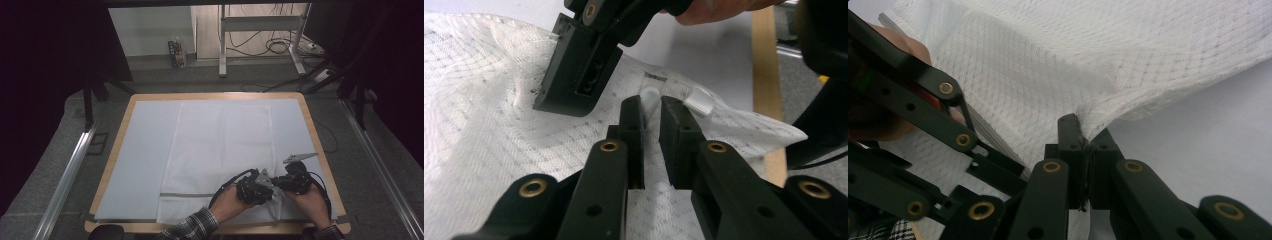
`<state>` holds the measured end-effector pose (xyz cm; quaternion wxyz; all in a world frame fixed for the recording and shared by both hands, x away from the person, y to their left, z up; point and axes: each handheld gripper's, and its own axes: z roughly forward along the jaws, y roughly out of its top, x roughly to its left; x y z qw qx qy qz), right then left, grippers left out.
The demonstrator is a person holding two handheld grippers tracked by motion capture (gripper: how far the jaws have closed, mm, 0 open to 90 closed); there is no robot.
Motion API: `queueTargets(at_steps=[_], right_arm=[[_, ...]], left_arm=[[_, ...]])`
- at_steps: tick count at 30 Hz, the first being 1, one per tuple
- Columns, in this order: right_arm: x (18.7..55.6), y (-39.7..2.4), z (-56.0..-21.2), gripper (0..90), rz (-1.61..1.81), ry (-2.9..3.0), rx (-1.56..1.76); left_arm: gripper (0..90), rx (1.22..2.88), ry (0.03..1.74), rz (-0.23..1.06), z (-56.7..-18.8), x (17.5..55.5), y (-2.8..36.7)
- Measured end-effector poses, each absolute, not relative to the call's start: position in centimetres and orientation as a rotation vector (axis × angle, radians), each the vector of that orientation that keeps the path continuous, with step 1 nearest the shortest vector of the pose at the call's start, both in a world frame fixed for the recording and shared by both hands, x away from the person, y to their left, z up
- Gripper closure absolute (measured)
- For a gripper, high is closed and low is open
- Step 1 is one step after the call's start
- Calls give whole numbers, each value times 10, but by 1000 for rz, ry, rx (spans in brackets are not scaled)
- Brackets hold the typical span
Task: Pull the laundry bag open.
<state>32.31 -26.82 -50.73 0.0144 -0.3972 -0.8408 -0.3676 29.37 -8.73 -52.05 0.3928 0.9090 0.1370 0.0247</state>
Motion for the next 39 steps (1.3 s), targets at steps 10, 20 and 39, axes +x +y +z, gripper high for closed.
queueTargets(at_steps=[10, 20, 39], right_arm=[[324, -268, -508, 864, -1135, -2620, -1241], [324, -269, -509, 864, -1120, -2622, -1262], [325, -270, -510, 864, -1106, -2611, -1283]], left_arm=[[765, 2311, 353, 101, -522, 292, -93], [900, 2330, 350, 109, -525, 290, -94], [676, 2327, 316, 140, -525, 289, -100]])
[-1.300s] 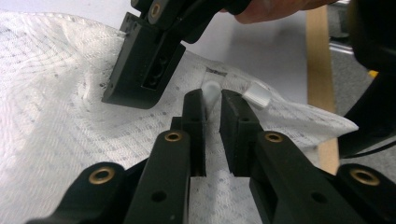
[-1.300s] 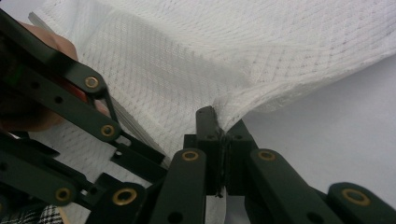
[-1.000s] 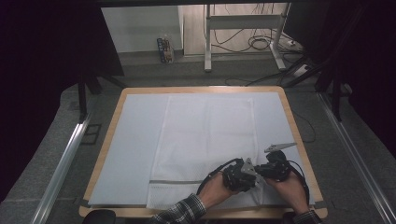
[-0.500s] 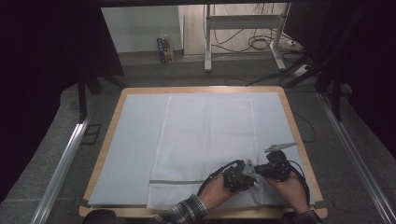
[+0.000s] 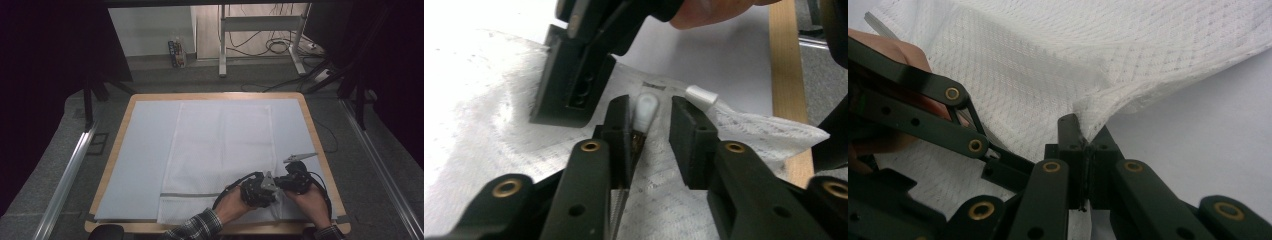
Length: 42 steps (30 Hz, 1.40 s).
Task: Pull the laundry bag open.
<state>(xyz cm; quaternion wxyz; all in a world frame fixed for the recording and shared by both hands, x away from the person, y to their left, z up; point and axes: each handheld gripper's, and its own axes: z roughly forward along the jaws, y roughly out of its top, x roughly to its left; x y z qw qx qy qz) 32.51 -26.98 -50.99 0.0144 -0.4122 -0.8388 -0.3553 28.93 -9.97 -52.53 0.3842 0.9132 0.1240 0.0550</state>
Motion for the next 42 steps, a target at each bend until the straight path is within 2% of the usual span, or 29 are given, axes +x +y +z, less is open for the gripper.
queueTargets(at_steps=[4, 7, 9, 11, 24, 42], right_arm=[[325, -268, -511, 864, -1101, -2617, -1285], [325, -269, -510, 864, -1099, -2617, -1289], [325, -269, -511, 864, -1089, -2619, -1293], [326, -269, -511, 864, -1079, -2625, -1292], [326, -270, -512, 865, -1073, -2627, -1292], [325, -269, -511, 866, -1061, -2631, -1284]], left_arm=[[681, 2328, 330, 136, -528, 290, -102], [736, 2317, 351, 117, -528, 292, -100], [810, 2315, 352, 121, -528, 291, -100], [820, 2319, 353, 126, -527, 291, -100], [811, 2313, 330, 138, -519, 288, -90], [798, 2279, 379, 86, -523, 288, -79]])
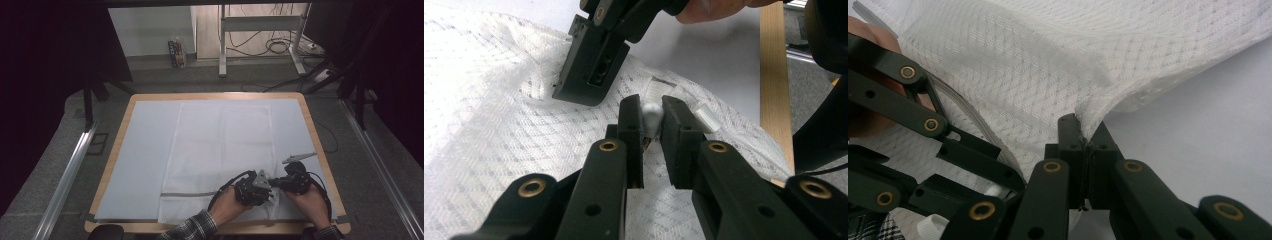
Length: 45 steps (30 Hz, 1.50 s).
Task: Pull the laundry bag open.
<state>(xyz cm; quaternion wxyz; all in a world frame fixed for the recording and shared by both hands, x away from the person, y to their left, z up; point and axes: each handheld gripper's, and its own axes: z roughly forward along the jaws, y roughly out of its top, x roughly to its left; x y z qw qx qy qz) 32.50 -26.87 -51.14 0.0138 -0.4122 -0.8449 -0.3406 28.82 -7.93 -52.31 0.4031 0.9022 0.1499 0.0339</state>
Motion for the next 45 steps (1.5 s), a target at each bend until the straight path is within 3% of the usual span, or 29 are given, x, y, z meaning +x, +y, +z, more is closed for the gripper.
queueTargets(at_steps=[14, 33, 37, 39, 45], right_arm=[[325, -270, -510, 867, -1058, -2650, -1303], [325, -271, -511, 866, -1066, -2642, -1300], [325, -271, -510, 866, -1065, -2642, -1302], [325, -271, -511, 866, -1066, -2637, -1299], [325, -272, -511, 866, -1064, -2638, -1304]], left_arm=[[787, 2277, 421, 56, -531, 294, -68], [639, 2305, 352, 151, -530, 290, -79], [687, 2313, 342, 164, -529, 289, -84], [809, 2327, 327, 162, -527, 289, -84], [829, 2303, 355, 114, -526, 292, -79]])
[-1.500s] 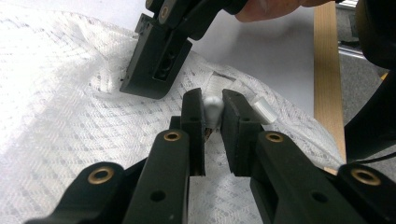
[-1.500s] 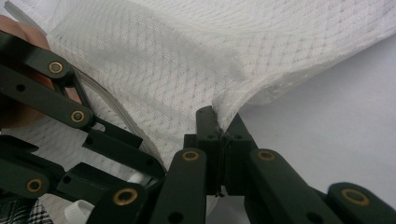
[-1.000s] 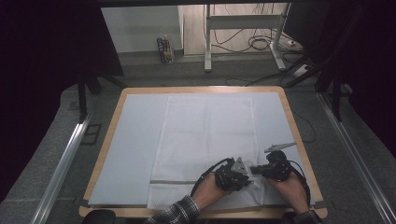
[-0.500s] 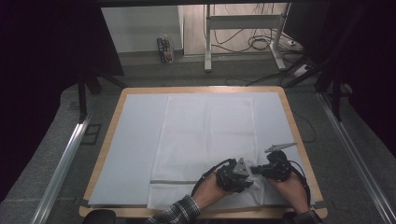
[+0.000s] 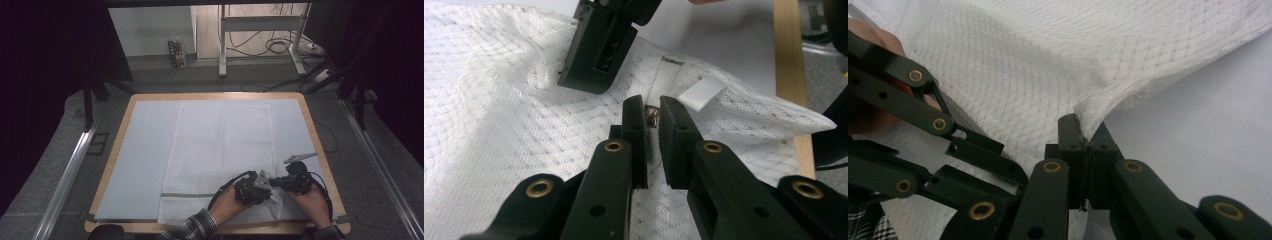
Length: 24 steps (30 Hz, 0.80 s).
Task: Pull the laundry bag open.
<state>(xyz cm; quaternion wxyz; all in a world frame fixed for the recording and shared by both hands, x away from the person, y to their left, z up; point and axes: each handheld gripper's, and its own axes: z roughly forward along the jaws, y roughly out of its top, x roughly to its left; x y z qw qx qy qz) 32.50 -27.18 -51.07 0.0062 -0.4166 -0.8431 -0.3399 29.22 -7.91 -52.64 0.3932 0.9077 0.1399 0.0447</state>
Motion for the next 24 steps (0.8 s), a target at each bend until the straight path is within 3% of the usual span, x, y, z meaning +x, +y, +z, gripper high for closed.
queueTargets(at_steps=[5, 13, 18, 24], right_arm=[[325, -273, -511, 866, -1070, -2639, -1302], [325, -272, -510, 865, -1076, -2640, -1301], [324, -274, -512, 805, -1071, -2617, -1287], [322, -275, -509, 871, -1080, -2611, -1289]], left_arm=[[826, 2296, 368, 60, -527, 292, -76], [836, 2290, 370, 95, -525, 289, -73], [838, 2267, 395, 79, -526, 292, -69], [839, 2262, 399, 67, -526, 293, -68]])
